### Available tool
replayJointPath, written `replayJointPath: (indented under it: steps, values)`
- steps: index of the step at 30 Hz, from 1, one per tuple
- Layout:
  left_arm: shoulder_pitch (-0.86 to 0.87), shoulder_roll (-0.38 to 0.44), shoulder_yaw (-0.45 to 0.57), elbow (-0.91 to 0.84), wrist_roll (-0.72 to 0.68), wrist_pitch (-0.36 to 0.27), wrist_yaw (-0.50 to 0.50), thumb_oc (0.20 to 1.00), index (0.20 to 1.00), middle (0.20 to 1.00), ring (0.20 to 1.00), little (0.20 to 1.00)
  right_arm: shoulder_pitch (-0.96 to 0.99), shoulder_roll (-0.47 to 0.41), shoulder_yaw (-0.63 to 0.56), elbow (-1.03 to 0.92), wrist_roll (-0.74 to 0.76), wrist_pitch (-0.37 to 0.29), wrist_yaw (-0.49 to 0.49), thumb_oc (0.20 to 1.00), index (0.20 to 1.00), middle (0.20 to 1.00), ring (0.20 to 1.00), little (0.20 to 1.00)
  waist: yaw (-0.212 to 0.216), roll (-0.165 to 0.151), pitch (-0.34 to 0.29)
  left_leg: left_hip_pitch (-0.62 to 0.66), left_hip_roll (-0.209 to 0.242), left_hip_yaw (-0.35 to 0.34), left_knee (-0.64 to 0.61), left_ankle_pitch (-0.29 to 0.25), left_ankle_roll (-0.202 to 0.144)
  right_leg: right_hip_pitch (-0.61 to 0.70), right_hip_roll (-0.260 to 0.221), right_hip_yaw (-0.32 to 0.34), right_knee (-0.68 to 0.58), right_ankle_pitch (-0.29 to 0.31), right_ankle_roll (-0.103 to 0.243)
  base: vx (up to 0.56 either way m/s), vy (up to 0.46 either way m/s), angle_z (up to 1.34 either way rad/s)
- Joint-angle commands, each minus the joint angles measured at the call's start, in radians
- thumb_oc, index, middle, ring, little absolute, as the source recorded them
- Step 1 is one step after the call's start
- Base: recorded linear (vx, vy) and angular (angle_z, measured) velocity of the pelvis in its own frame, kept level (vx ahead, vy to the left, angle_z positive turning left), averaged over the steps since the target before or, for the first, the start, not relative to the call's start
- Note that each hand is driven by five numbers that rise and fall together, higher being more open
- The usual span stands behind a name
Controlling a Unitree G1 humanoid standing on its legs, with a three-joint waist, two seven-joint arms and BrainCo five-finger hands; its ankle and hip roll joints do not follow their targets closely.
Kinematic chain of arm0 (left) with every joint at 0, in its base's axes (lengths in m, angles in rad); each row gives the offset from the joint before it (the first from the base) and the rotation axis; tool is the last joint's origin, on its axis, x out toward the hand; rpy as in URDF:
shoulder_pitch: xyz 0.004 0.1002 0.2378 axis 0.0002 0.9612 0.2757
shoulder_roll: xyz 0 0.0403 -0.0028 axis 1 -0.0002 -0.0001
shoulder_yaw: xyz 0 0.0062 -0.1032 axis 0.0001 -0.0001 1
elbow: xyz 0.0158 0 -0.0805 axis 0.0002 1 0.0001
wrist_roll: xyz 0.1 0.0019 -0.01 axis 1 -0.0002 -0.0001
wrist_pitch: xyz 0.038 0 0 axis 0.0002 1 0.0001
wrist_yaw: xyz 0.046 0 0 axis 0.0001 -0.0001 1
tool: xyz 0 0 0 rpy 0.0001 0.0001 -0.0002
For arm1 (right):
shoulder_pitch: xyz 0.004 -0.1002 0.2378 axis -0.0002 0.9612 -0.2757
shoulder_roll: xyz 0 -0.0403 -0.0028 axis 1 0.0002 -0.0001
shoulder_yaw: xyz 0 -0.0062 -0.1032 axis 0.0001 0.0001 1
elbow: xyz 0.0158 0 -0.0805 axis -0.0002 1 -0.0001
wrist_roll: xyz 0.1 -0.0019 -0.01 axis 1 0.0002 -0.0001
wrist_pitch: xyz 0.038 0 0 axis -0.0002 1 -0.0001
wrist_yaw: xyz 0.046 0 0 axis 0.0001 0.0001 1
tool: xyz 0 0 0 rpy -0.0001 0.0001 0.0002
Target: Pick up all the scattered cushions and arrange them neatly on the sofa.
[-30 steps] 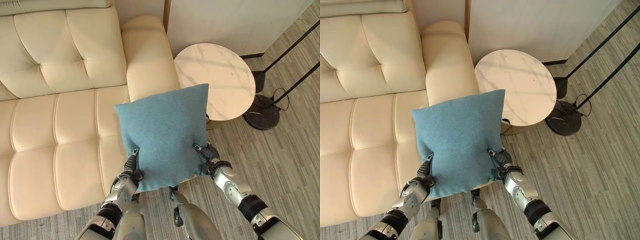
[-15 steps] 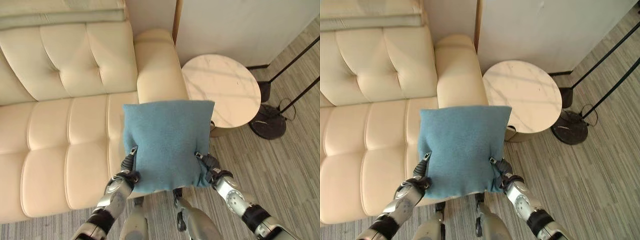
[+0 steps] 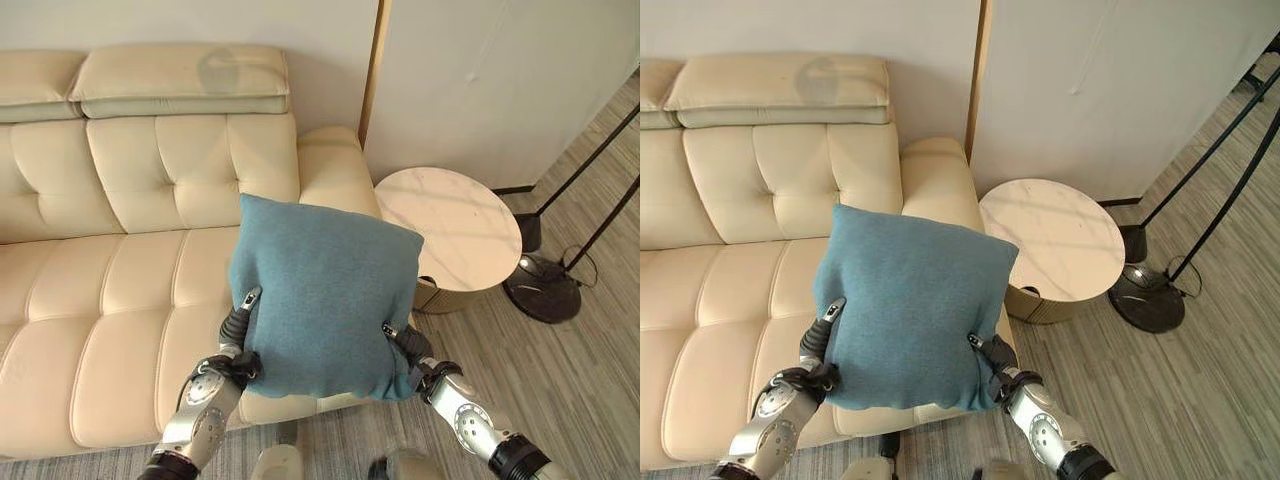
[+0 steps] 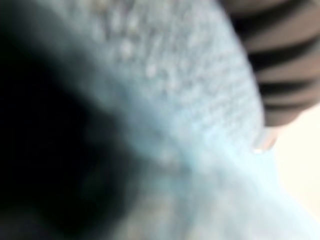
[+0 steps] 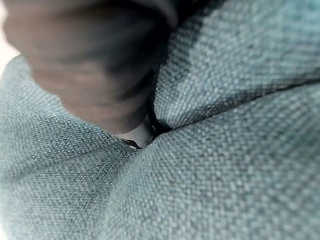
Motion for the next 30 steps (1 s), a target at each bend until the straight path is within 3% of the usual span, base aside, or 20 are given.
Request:
replayJointPath:
  steps: [1,2,3,7,8,9,12,15,17,22,30]
  values:
    - [-0.164,-0.166,-0.176,-0.080,-0.029,0.010,-0.124,0.200,0.200,0.200,0.200,0.200,-0.066,0.204,0.117,-0.183,-0.024,-0.015,0.121,0.200,0.200,0.200,0.200,0.200,-0.019,-0.034,-0.010,-0.085,-0.079,-0.021,-0.018,-0.023,-0.039,0.020,0.062,0.023,-0.227,0.080,-0.091,-0.36,-0.267,0.35]
    - [-0.177,-0.179,-0.185,-0.077,-0.051,0.017,-0.113,0.200,0.200,0.200,0.200,0.200,-0.069,0.189,0.104,-0.170,-0.029,-0.023,0.093,0.200,0.200,0.200,0.200,0.200,-0.015,-0.016,0.023,-0.134,-0.065,-0.046,-0.014,0.026,-0.071,0.012,0.084,-0.002,-0.238,0.073,-0.109,-0.44,-0.256,0.83]
    - [-0.185,-0.188,-0.190,-0.076,-0.049,0.017,-0.108,0.200,0.200,0.200,0.200,0.200,-0.079,0.170,0.086,-0.170,-0.053,-0.015,0.078,0.200,0.200,0.200,0.200,0.200,-0.025,-0.003,0.043,-0.158,-0.061,-0.050,-0.005,0.029,-0.077,-0.012,0.082,-0.046,-0.222,0.071,-0.114,-0.44,-0.206,0.84]
    - [-0.186,-0.199,-0.181,-0.081,-0.040,0.018,-0.093,0.200,0.200,0.200,0.200,0.200,-0.078,0.149,0.072,-0.172,-0.075,-0.005,0.061,0.200,0.200,0.200,0.200,0.200,-0.053,-0.015,0.042,-0.141,-0.042,-0.025,0.061,-0.032,-0.053,-0.047,0.036,-0.144,-0.209,0.094,-0.105,-0.18,-0.029,1.27]
    - [-0.187,-0.200,-0.176,-0.088,-0.038,0.018,-0.091,0.200,0.200,0.200,0.200,0.200,-0.081,0.146,0.073,-0.176,-0.081,-0.005,0.065,0.200,0.200,0.200,0.200,0.200,-0.058,-0.031,0.038,-0.117,-0.020,-0.016,0.107,-0.074,-0.056,-0.046,0.005,-0.186,-0.227,0.109,-0.106,-0.11,-0.007,0.65]
    - [-0.188,-0.200,-0.176,-0.088,-0.038,0.019,-0.091,0.200,0.200,0.200,0.200,0.200,-0.081,0.145,0.073,-0.176,-0.081,-0.005,0.065,0.200,0.200,0.200,0.200,0.200,-0.060,-0.030,0.036,-0.121,-0.020,-0.018,0.108,-0.073,-0.055,-0.049,0.005,-0.187,-0.228,0.111,-0.106,-0.11,-0.010,0.55]
    - [-0.185,-0.211,-0.175,-0.093,-0.045,0.017,-0.089,0.200,0.200,0.200,0.200,0.200,-0.070,0.138,0.055,-0.188,-0.084,-0.010,0.066,0.200,0.200,0.200,0.200,0.200,-0.079,-0.036,0.023,-0.046,0.052,0.048,0.114,-0.105,-0.071,-0.045,-0.023,-0.258,-0.251,0.117,-0.105,-0.05,0.036,0.82]
    - [-0.170,-0.219,-0.172,-0.087,-0.052,0.020,-0.102,0.200,0.200,0.200,0.200,0.200,-0.040,0.125,0.024,-0.192,-0.094,-0.014,0.074,0.200,0.200,0.200,0.200,0.200,-0.107,-0.021,-0.002,0.049,0.119,0.141,0.058,-0.116,-0.107,-0.026,-0.039,-0.334,-0.258,0.099,-0.098,0.02,0.107,0.90]
    - [-0.163,-0.229,-0.183,-0.075,-0.057,0.026,-0.108,0.200,0.200,0.200,0.200,0.200,-0.017,0.115,-0.001,-0.197,-0.109,-0.022,0.075,0.200,0.200,0.200,0.200,0.200,-0.126,-0.004,-0.010,0.073,0.135,0.217,0.004,-0.088,-0.124,-0.014,-0.051,-0.393,-0.265,0.103,-0.095,0.02,0.147,0.96]
    - [-0.141,-0.219,-0.166,-0.076,-0.049,0.043,-0.116,0.200,0.200,0.200,0.200,0.200,-0.001,0.126,-0.005,-0.191,-0.124,-0.010,0.079,0.200,0.200,0.200,0.200,0.200,-0.133,0.006,-0.033,0.084,0.111,0.229,-0.050,-0.097,-0.123,-0.003,-0.069,-0.438,-0.279,0.144,-0.071,0.04,0.195,0.76]
    - [-0.127,-0.190,-0.132,-0.098,-0.029,0.032,-0.117,0.200,0.200,0.200,0.200,0.200,-0.011,0.159,0.023,-0.181,-0.152,0.003,0.096,0.200,0.200,0.200,0.200,0.200,-0.100,-0.033,-0.040,0.086,0.038,0.215,-0.046,-0.152,-0.070,-0.003,-0.129,-0.425,-0.287,0.200,-0.019,0.03,0.198,0.02]
